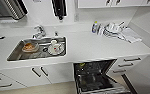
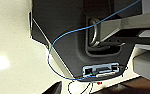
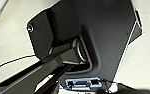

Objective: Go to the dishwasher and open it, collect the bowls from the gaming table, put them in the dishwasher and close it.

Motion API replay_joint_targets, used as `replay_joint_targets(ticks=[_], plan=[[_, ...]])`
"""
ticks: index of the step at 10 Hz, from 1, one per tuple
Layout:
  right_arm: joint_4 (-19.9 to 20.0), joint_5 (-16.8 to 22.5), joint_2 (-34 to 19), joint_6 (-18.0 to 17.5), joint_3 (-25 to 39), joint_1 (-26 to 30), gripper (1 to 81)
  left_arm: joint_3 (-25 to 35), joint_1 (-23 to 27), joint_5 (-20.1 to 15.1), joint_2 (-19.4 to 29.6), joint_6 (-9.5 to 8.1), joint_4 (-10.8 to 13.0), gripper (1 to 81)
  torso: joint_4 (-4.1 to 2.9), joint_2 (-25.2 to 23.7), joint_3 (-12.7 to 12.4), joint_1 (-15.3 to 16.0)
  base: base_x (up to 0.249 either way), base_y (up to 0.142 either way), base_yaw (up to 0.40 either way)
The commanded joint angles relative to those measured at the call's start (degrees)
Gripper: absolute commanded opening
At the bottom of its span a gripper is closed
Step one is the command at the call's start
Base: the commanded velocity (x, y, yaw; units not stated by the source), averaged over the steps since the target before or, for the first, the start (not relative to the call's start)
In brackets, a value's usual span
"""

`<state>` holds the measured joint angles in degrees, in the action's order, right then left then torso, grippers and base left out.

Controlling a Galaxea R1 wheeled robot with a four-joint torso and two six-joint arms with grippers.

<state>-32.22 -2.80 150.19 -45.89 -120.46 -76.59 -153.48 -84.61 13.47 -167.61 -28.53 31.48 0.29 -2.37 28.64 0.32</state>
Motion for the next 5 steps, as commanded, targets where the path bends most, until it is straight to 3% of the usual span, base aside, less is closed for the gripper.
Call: replay_joint_targets(ticks=[1, 5], plan=[[-4.0, 2.4, 3.4, 0.2, -5.2, -2.7, 81.1, -0.2, -1.0, -3.4, 0.5, -0.04, -0.4, 81.1, 0.00, 0.0, 0.0, 0.0, 0.000, 0.000, 0.000], [-6.6, 2.5, 7.8, 0.2, -10.3, -4.4, 81.1, -0.3, -1.0, -3.5, 0.9, 0.05, -0.1, 81.1, 0.00, 0.0, 0.0, 0.0, 0.000, 0.000, 0.000]])
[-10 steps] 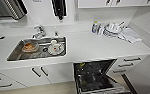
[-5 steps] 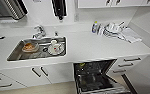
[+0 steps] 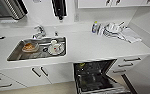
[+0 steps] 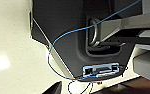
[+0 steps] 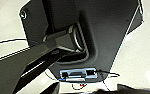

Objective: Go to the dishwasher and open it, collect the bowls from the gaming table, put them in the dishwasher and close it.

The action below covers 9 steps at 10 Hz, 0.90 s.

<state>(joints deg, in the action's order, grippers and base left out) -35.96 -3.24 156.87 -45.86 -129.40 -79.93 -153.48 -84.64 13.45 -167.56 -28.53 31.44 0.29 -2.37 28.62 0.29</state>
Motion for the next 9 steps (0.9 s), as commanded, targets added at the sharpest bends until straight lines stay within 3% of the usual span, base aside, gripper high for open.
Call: replay_joint_targets(ticks=[1, 3, 7, 8, 9], plan=[[-4.2, 3.2, 2.3, 0.1, -3.2, -1.4, 81.1, -0.4, -1.0, -3.4, 0.8, 0.05, -0.2, 81.1, 0.00, 0.0, 0.0, 0.0, 0.000, 0.000, 0.000], [-4.1, 3.4, 3.9, 0.0, -6.4, -1.6, 81.1, -0.4, -1.0, -3.6, 0.8, 0.14, -0.1, 81.1, 0.00, 0.0, 0.0, 0.0, 0.000, 0.000, 0.000], [-4.6, 3.3, 5.1, 0.1, -6.9, -2.9, 81.1, -0.4, -1.0, -5.2, 0.6, 0.05, 0.3, 81.1, 0.00, 0.0, 0.0, 0.0, 0.000, 0.000, 0.000], [-4.6, 3.2, 6.0, 0.1, -8.6, -3.1, 81.1, -0.4, -1.0, -5.3, 0.4, 0.22, 0.4, 81.1, 0.00, -5.8, 0.0, 3.7, 0.000, 0.000, 0.000], [-4.6, 3.2, 7.0, 0.1, -10.0, -3.2, 81.1, -0.4, -1.0, -5.4, 0.2, 0.31, 0.5, 81.1, 0.00, -5.8, 0.0, 3.7, 0.000, 0.000, 0.000]])
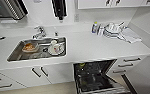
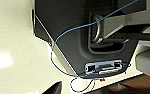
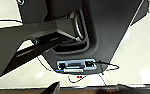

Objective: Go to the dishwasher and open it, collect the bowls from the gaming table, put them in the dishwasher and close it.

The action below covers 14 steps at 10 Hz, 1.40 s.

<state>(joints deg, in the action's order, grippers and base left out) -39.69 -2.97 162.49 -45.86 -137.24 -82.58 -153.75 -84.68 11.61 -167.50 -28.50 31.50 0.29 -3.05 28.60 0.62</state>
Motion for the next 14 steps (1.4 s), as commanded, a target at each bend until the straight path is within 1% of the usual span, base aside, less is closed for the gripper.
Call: replay_joint_targets(ticks=[1, 3, 6, 14], plan=[[-0.7, 2.7, 1.9, 0.1, -2.9, -0.4, 81.1, -0.2, -1.0, -4.3, 0.0, 0.29, 0.2, 81.1, 0.00, -5.7, 0.0, 3.7, 0.000, 0.000, 0.000], [-0.1, 2.7, 2.5, -0.2, -3.5, 0.0, 81.1, -0.2, -0.3, -8.5, -0.6, 0.46, 0.3, 81.1, 0.00, -8.9, 0.0, 5.6, 0.000, 0.000, 0.000], [0.1, 2.7, 2.6, -0.7, -3.7, 0.1, 81.1, -0.2, -0.2, -8.6, -0.9, 0.55, 0.3, 81.1, 0.00, -14.8, 0.0, 9.3, 0.000, 0.000, 0.000], [0.1, 2.5, 2.6, -0.7, -5.6, 0.2, 81.1, -0.2, -0.2, -8.6, -0.9, 0.73, 0.3, 81.1, 0.00, -30.7, -0.1, 19.3, 0.000, 0.000, 0.000]])
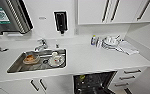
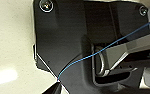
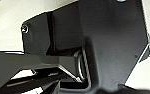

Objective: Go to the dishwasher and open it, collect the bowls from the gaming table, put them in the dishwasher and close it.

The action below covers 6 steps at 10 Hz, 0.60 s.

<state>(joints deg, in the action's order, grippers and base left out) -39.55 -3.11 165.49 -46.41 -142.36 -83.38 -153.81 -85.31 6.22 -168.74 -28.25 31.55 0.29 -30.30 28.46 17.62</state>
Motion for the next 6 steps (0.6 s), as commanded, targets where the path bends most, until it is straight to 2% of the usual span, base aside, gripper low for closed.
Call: replay_joint_targets(ticks=[1, 6], plan=[[-0.1, 2.7, -0.4, -0.2, -0.5, 1.2, 81.1, -0.1, 0.4, -3.2, 0.3, 0.47, 0.3, 81.1, 0.00, -5.4, 0.0, 3.5, 0.000, 0.000, 0.000], [-0.1, 2.7, -0.4, -0.3, -2.2, 1.8, 81.1, -0.1, 0.4, -3.2, 0.2, 0.47, 0.3, 81.1, 0.00, -15.2, 0.0, 9.7, 0.000, 0.000, 0.000]])
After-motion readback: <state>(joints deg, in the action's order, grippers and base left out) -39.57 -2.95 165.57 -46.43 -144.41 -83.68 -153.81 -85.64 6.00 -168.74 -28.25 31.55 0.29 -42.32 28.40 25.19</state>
